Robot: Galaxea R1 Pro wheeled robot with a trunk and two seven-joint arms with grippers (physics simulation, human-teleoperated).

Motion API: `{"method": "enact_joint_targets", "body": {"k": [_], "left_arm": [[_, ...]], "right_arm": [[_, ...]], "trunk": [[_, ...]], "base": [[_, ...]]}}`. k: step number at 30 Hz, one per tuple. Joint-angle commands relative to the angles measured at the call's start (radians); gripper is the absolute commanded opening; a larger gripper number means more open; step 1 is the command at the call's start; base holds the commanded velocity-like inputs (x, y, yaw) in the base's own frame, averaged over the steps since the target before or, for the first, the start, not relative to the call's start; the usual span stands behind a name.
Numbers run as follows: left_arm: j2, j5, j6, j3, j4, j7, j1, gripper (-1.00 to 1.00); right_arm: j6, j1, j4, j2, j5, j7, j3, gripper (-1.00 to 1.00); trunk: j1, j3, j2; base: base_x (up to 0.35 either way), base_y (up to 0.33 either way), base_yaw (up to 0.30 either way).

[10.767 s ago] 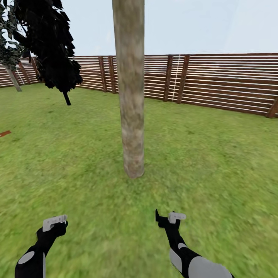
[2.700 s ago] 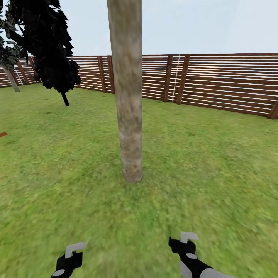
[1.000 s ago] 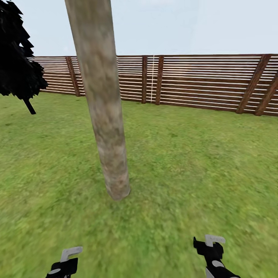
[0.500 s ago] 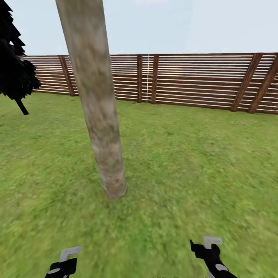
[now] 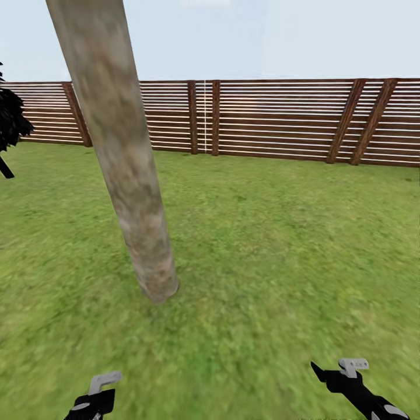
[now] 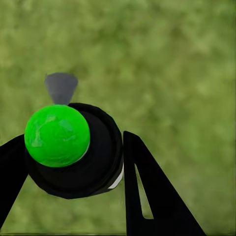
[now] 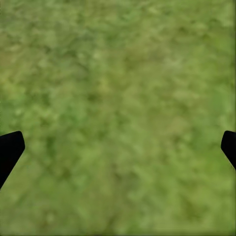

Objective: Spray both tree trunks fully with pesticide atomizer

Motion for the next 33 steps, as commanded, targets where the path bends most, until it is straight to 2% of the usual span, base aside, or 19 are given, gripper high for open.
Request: {"method": "enact_joint_targets", "body": {"k": [1, 5, 8, 10, 11, 13, 15, 16, 20, 26, 27, 28, 31, 33], "left_arm": [[0.002, 0.000, 0.042, 0.000, -0.003, -0.001, -0.012, -1.00], [0.005, -0.015, 0.169, 0.000, -0.005, -0.015, -0.079, -1.00], [0.006, -0.030, 0.191, -0.001, -0.026, -0.047, -0.118, -1.00], [0.009, -0.033, 0.228, -0.001, -0.046, -0.058, -0.159, -1.00], [0.013, -0.033, 0.280, -0.001, -0.052, -0.063, -0.190, -1.00], [0.017, -0.033, 0.341, -0.001, -0.057, -0.082, -0.235, -1.00], [0.017, -0.034, 0.374, -0.002, -0.058, -0.109, -0.285, -1.00], [0.014, -0.037, 0.378, -0.003, -0.059, -0.116, -0.301, -1.00], [0.014, -0.045, 0.360, -0.009, -0.059, -0.122, -0.300, -1.00], [0.010, -0.046, 0.310, -0.010, -0.059, -0.121, -0.298, -1.00], [0.010, -0.045, 0.309, -0.019, -0.059, -0.121, -0.297, -1.00], [0.011, -0.045, 0.304, -0.059, -0.059, -0.121, -0.298, -1.00], [0.014, -0.042, 0.237, -0.069, -0.051, -0.121, -0.296, -1.00], [0.014, -0.041, 0.218, -0.070, -0.047, -0.121, -0.295, -1.00]], "right_arm": [[0.000, 0.000, 0.000, 0.000, 0.000, 0.000, -0.001, 1.00], [0.000, 0.000, 0.001, 0.002, 0.001, -0.001, -0.002, 1.00], [0.000, 0.000, 0.002, 0.003, 0.001, 0.000, -0.002, 1.00], [0.000, 0.000, 0.002, 0.003, 0.001, 0.001, -0.002, 1.00], [0.000, 0.000, 0.002, 0.003, 0.001, 0.001, -0.002, 1.00], [0.000, 0.000, 0.002, 0.003, 0.002, 0.001, -0.002, 1.00], [0.000, 0.000, 0.002, 0.003, 0.002, 0.001, -0.002, 1.00], [0.000, 0.000, 0.002, 0.004, 0.002, 0.001, -0.002, 1.00], [0.000, 0.000, 0.001, 0.003, 0.003, 0.001, -0.002, 1.00], [0.000, 0.000, 0.001, 0.003, 0.003, 0.001, -0.002, 1.00], [0.000, 0.000, 0.000, 0.003, 0.003, 0.001, -0.002, 1.00], [0.000, 0.000, 0.000, 0.003, 0.003, 0.001, -0.002, 1.00], [0.000, 0.000, 0.000, 0.003, 0.003, 0.001, -0.002, 1.00], [0.000, 0.000, 0.000, 0.003, 0.003, 0.001, -0.002, 1.00]], "trunk": [[0.004, -0.003, -0.007], [0.004, -0.003, -0.007], [0.004, -0.003, -0.007], [0.004, -0.003, -0.007], [0.004, -0.003, -0.007], [0.004, -0.003, -0.007], [0.004, -0.003, -0.007], [0.004, -0.003, -0.007], [0.004, -0.003, -0.007], [0.004, -0.003, -0.007], [0.004, -0.003, -0.007], [0.004, -0.003, -0.007], [0.004, -0.003, -0.007], [0.004, -0.003, -0.007]], "base": [[0.000, 0.000, -0.004], [0.000, 0.000, -0.001], [0.000, 0.000, 0.000], [0.000, 0.000, 0.000], [0.000, 0.000, 0.000], [0.000, 0.000, 0.000], [0.000, 0.000, 0.000], [0.000, 0.000, 0.000], [0.084, 0.023, -0.007], [0.238, 0.203, -0.247], [0.009, 0.218, -0.242], [-0.006, 0.044, -0.046], [-0.020, 0.015, -0.014], [-0.223, 0.068, -0.093]]}}
